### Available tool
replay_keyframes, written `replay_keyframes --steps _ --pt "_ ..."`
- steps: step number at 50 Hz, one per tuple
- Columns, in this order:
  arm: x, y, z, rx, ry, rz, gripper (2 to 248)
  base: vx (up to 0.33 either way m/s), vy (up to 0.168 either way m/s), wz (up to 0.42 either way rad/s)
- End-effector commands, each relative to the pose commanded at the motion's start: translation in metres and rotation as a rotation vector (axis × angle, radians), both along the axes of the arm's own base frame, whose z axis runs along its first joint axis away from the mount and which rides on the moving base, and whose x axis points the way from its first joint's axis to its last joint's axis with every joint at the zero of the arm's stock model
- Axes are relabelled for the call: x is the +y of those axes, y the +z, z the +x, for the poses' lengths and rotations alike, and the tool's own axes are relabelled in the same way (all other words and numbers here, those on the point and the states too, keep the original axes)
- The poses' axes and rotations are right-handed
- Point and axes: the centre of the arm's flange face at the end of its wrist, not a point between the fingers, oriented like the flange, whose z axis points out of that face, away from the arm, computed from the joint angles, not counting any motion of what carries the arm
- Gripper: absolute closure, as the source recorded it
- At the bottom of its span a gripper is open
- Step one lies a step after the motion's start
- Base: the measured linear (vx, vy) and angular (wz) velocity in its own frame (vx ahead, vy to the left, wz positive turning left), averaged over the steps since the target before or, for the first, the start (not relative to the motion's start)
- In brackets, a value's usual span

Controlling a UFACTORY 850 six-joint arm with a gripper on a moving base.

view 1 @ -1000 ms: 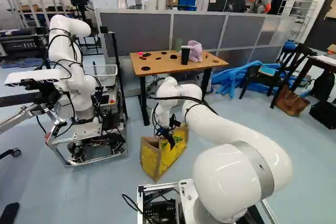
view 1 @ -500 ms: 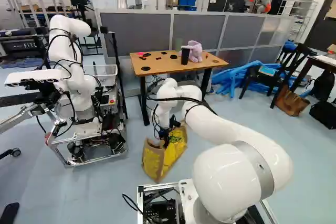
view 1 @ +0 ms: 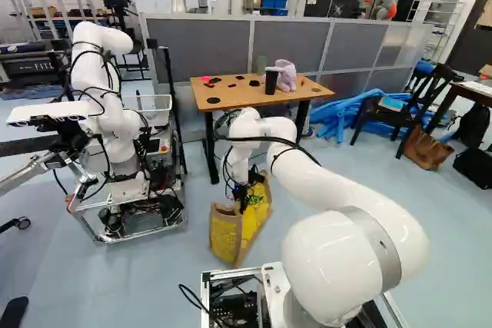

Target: Pick up the bag on the ground and place it on the table

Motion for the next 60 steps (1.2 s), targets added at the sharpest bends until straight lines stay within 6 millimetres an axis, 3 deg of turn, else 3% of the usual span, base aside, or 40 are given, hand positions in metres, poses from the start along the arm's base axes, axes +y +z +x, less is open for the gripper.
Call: replay_keyframes --steps 36,60 --pt "0.000 0.055 0.001 -0.001 -0.002 0.000 226 0.000 0.000 0.000" --pt "0.000 0.091 0.001 -0.013 -0.217 -0.041 226 0.000 0.000 0.000"
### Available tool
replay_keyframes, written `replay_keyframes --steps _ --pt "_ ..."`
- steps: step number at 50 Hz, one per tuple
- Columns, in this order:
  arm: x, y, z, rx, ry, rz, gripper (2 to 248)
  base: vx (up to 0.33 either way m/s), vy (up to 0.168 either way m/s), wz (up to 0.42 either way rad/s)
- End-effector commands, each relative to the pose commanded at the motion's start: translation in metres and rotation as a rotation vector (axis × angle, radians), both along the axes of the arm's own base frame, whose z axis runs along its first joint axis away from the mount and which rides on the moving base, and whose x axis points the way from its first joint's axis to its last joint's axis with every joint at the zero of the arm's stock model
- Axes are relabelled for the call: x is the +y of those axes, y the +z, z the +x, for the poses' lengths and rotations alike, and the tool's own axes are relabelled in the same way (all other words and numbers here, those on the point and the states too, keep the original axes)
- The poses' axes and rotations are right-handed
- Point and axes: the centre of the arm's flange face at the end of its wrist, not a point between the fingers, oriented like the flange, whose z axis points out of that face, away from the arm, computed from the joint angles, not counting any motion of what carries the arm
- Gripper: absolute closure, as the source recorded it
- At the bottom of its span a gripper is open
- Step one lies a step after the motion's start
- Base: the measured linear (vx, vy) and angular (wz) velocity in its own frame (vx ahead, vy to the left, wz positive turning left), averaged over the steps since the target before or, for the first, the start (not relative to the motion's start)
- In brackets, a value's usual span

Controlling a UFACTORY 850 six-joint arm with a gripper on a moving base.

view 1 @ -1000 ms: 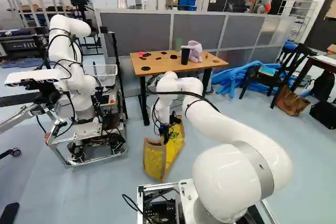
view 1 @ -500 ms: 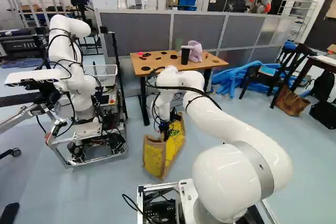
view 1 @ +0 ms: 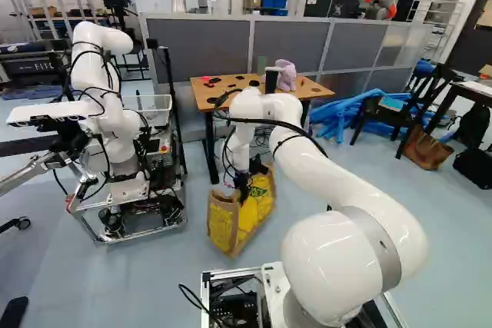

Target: Pick up the bag on the ground and place it on the table

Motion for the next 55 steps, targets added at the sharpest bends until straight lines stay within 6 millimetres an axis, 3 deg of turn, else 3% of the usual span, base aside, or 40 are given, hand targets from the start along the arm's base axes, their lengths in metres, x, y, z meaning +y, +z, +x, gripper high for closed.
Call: replay_keyframes --steps 27,55 --pt "0.000 0.042 -0.002 -0.020 -0.268 -0.048 226 0.000 0.000 0.000" --pt "-0.001 0.085 -0.005 -0.038 -0.289 -0.046 226 0.000 0.000 0.000"
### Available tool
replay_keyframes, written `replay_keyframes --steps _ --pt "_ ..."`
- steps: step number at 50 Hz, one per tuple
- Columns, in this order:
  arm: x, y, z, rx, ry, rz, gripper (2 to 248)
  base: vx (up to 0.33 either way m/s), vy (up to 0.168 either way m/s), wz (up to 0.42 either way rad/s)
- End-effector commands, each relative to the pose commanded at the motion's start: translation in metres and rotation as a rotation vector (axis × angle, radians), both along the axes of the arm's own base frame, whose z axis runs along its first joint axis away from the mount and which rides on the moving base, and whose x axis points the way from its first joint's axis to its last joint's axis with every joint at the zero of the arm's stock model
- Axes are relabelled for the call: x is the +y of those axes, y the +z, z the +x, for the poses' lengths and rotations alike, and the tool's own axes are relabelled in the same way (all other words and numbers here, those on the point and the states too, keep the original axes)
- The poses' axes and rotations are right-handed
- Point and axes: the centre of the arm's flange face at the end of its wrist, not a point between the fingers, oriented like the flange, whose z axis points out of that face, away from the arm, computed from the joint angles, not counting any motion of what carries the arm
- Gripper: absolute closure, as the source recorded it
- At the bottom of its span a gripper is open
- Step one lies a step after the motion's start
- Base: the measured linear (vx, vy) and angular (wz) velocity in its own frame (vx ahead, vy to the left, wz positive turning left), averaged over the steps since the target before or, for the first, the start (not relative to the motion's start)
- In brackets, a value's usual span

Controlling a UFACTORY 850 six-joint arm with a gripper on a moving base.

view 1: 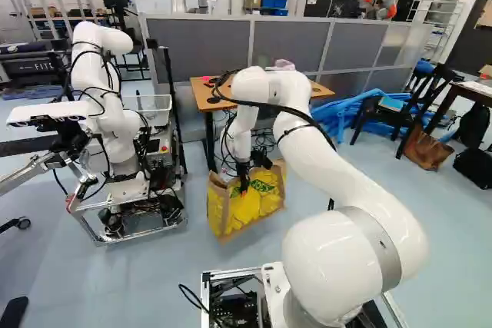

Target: Pick up the bag on the ground and place it on the table

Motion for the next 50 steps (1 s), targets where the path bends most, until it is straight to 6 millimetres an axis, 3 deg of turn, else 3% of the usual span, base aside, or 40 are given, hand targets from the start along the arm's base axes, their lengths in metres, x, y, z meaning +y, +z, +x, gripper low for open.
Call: replay_keyframes --steps 50 --pt "-0.002 0.078 -0.007 -0.051 -0.001 0.008 226 0.000 0.000 0.000"
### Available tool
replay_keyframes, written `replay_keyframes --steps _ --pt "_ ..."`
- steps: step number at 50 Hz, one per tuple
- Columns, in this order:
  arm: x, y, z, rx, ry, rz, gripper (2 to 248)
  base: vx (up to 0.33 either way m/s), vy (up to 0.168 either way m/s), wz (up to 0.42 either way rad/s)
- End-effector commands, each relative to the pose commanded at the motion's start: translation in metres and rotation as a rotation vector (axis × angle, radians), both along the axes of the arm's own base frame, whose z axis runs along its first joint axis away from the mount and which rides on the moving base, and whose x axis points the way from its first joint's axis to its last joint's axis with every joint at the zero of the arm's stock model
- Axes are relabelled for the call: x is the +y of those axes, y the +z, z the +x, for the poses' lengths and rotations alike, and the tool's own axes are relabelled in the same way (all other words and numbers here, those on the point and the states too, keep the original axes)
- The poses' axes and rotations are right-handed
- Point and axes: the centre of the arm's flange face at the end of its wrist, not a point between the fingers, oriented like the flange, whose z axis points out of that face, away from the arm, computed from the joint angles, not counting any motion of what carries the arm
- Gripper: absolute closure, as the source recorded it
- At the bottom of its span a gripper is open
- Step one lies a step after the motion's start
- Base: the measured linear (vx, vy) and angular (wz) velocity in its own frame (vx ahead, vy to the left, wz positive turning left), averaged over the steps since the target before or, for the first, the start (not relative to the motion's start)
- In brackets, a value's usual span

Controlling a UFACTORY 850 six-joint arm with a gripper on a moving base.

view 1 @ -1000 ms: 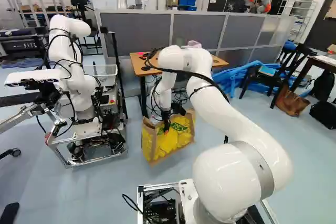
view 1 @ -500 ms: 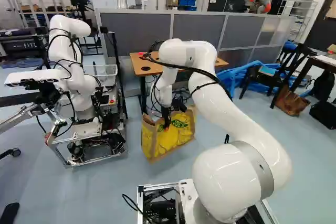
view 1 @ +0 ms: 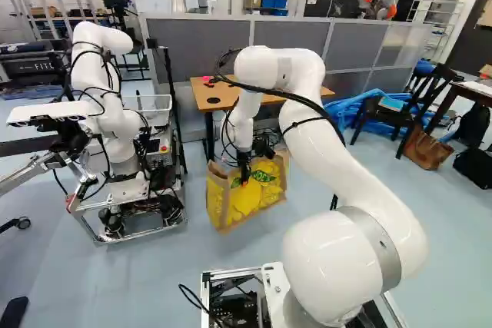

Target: Pick up the bag on the ground and place it on the table

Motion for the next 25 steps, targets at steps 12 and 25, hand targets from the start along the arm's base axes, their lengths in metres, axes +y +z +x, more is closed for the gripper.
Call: replay_keyframes --steps 12,25 --pt "-0.001 0.019 0.002 -0.019 -0.002 0.003 226 0.000 0.000 0.000" --pt "-0.002 0.040 0.004 -0.029 -0.005 0.004 226 0.000 0.000 0.000"
